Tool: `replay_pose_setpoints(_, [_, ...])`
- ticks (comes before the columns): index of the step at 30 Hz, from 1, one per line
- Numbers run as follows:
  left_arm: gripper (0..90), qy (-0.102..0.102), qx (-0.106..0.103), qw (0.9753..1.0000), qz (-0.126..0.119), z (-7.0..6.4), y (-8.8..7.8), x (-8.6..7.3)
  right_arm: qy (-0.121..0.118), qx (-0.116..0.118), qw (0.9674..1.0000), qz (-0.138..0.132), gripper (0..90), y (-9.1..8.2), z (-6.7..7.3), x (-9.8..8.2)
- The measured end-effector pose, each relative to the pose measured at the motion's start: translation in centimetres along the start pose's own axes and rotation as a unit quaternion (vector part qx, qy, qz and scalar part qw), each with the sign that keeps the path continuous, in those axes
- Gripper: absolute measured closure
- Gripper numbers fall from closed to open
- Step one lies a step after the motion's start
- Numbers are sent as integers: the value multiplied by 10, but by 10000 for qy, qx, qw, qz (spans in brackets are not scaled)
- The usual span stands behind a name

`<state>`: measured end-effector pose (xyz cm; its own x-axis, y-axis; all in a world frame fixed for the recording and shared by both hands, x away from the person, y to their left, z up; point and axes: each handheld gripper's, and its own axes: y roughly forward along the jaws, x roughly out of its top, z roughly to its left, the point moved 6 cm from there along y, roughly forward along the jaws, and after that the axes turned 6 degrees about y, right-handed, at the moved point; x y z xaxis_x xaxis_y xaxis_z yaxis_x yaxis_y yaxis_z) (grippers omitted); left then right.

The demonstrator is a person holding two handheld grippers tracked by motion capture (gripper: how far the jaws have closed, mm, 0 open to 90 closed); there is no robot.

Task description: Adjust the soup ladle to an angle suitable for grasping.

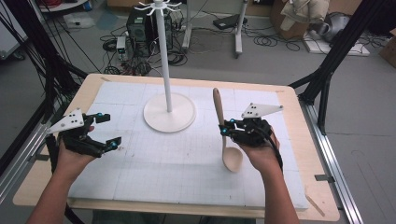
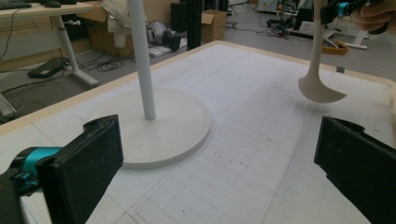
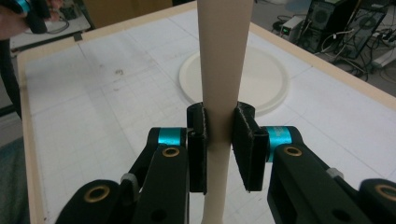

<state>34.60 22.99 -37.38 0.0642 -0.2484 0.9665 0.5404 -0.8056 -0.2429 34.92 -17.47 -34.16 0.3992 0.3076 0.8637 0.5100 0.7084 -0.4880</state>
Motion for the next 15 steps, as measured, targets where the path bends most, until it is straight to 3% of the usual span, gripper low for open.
replay_pose_setpoints(11, [17,44,-7,10000,8,-3,1,11,35,9,9992,-394,772,-20,-7,9])
replay_pose_setpoints(15, [17,80,9,10000,-23,-6,0,18,-10,-39,9992,-405,772,-24,-8,10])
